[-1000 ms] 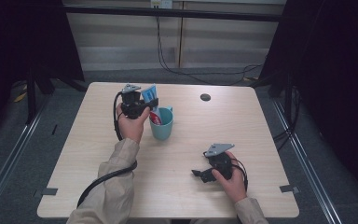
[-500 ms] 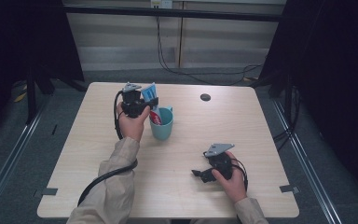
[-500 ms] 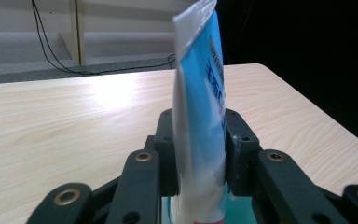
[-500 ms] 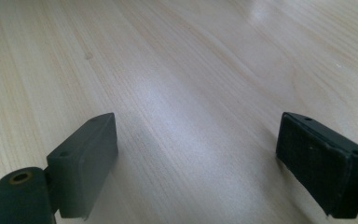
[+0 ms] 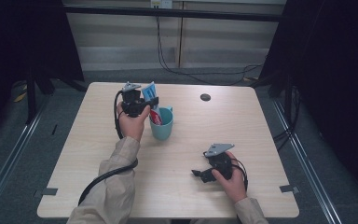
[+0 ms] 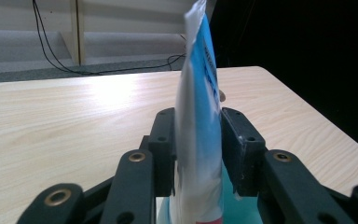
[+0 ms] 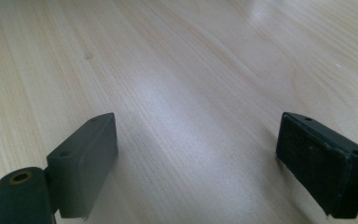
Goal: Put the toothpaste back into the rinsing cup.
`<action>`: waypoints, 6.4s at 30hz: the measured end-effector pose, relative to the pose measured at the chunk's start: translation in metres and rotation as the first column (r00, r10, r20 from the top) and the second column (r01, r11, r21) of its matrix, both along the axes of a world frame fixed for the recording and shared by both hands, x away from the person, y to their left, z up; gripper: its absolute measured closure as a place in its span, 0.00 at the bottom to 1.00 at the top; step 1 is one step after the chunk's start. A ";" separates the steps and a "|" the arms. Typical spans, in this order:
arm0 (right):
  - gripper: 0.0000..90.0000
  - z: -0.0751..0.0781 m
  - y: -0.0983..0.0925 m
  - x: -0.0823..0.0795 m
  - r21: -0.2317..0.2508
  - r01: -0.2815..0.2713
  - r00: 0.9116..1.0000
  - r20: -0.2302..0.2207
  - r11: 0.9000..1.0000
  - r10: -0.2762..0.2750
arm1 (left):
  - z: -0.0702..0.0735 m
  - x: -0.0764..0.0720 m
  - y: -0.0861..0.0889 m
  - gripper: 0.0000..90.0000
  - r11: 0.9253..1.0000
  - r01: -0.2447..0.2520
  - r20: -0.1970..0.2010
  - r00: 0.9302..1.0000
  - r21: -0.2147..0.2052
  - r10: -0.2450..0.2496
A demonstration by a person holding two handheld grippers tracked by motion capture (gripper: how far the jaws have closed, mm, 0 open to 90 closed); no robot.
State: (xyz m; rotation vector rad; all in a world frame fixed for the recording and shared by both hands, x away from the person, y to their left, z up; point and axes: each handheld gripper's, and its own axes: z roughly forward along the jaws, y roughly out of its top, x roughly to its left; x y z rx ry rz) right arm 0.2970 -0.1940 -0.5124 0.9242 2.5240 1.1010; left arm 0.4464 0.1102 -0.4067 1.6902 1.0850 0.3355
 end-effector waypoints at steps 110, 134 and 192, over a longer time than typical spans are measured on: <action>0.14 0.000 0.000 0.001 0.001 -0.003 1.000 -0.001 1.000 0.003 | -0.021 -0.025 0.058 0.17 0.997 0.046 -0.104 0.993 -0.066 -0.053; 0.14 0.000 0.000 0.001 0.001 -0.010 1.000 0.001 1.000 0.010 | -0.044 -0.043 0.078 0.17 0.997 0.069 -0.114 0.991 -0.045 -0.074; 0.14 0.000 0.000 0.002 0.001 -0.010 1.000 -0.001 1.000 0.010 | -0.097 -0.088 0.092 0.17 0.970 0.150 -0.144 0.982 0.190 -0.124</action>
